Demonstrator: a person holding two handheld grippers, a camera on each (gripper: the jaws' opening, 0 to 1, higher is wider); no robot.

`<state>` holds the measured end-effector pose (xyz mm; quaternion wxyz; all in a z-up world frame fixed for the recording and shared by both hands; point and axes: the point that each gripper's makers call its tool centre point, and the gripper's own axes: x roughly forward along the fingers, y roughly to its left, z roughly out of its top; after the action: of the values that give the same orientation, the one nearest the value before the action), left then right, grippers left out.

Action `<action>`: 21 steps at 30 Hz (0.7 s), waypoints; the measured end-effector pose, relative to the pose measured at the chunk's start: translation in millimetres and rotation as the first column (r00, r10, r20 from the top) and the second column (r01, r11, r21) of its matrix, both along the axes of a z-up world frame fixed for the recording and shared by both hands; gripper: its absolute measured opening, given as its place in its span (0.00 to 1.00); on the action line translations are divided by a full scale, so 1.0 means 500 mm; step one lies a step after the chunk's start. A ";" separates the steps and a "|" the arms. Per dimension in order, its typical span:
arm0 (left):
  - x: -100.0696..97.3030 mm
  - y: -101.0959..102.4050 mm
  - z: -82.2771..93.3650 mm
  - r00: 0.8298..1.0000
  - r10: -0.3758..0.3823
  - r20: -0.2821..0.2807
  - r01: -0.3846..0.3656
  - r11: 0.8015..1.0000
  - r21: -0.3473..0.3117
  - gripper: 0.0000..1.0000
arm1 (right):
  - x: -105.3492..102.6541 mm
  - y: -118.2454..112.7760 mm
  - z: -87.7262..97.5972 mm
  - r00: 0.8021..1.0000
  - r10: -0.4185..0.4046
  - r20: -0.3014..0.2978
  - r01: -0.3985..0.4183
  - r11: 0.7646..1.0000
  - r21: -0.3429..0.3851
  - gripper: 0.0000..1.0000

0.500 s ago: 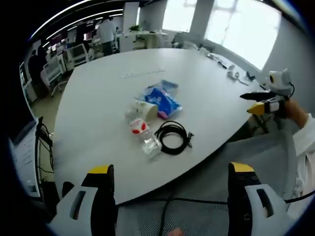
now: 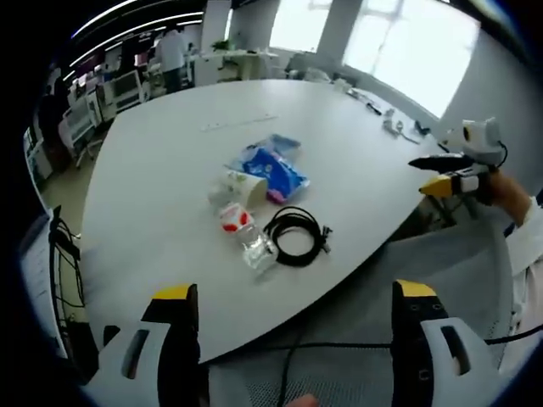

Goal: Arrange the tabletop items into an orderly group along one side of the table until the central work area is clear of visible clutter.

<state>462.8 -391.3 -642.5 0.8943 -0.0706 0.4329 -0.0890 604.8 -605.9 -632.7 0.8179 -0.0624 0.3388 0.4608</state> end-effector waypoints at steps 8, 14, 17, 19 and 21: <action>0.019 0.005 0.009 1.000 0.021 0.020 -0.020 0.999 -0.025 0.90 | 0.006 0.008 0.005 1.000 0.002 -0.006 -0.002 1.000 -0.019 0.89; 0.014 0.002 -0.011 1.000 0.002 -0.014 -0.002 1.000 -0.007 0.87 | 0.006 0.013 -0.004 1.000 0.026 -0.009 -0.026 0.999 -0.043 0.90; 0.016 0.004 -0.003 1.000 0.010 0.006 -0.010 1.000 -0.004 0.87 | -0.003 0.014 -0.006 0.999 0.025 -0.020 -0.026 0.999 -0.035 0.90; 0.018 0.004 0.001 1.000 0.014 0.012 -0.014 1.000 -0.013 0.87 | -0.012 0.013 -0.012 0.999 0.033 -0.025 -0.033 0.999 -0.039 0.90; 0.018 0.007 -0.002 1.000 0.023 0.010 -0.023 1.000 -0.015 0.87 | -0.018 0.009 -0.020 0.999 0.039 -0.031 -0.041 0.998 -0.054 0.90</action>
<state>471.9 -387.8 -643.6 0.8968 -0.0817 0.4270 -0.0824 595.9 -601.6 -642.7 0.8015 -0.0843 0.3620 0.4685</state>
